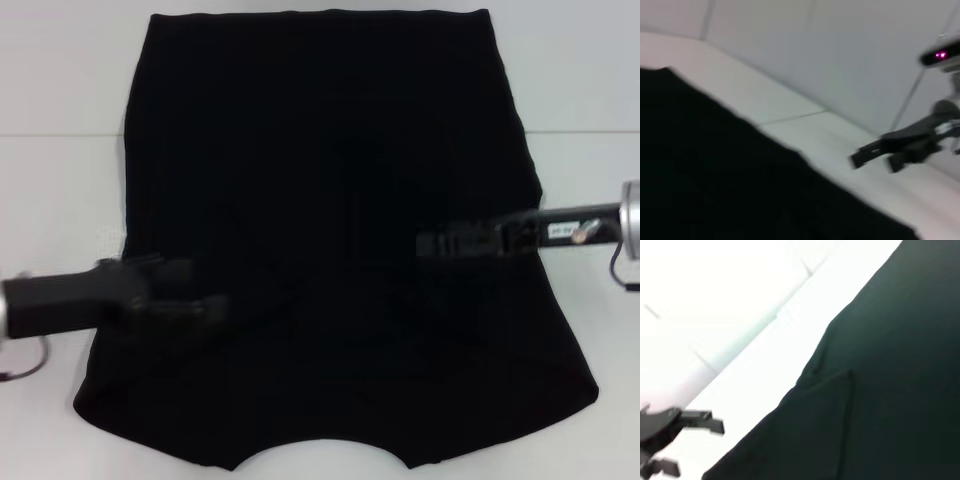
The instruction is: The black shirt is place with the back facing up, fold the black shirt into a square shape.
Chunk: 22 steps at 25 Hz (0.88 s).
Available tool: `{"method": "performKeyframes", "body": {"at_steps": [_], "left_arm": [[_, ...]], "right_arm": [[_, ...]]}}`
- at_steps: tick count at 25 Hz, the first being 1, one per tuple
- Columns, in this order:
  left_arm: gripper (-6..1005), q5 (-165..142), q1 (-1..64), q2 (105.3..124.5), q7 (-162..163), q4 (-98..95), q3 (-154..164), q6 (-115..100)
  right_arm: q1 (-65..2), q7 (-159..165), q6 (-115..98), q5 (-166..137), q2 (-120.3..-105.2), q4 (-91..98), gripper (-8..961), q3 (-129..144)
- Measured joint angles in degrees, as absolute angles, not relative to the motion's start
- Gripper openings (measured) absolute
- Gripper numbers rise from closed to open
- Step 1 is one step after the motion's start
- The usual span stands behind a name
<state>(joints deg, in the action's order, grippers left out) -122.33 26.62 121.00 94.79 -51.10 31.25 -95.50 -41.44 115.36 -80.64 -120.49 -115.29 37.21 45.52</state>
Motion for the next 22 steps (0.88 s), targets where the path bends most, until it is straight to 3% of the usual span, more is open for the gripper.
{"method": "performKeyframes", "body": {"at_steps": [5, 22], "left_arm": [[902, -128.90, 23.84, 121.26, 95.96, -55.01, 26.65, -95.92], [896, -141.32, 21.88, 121.82, 97.96, -56.59, 23.46, -92.82]], "right_arm": [[-41.53, 109.24, -80.85, -120.98, -116.54, 35.16, 944, 46.47], [-42.98, 103.47, -86.28, -120.89, -117.20, 35.22, 945, 50.40]]}}
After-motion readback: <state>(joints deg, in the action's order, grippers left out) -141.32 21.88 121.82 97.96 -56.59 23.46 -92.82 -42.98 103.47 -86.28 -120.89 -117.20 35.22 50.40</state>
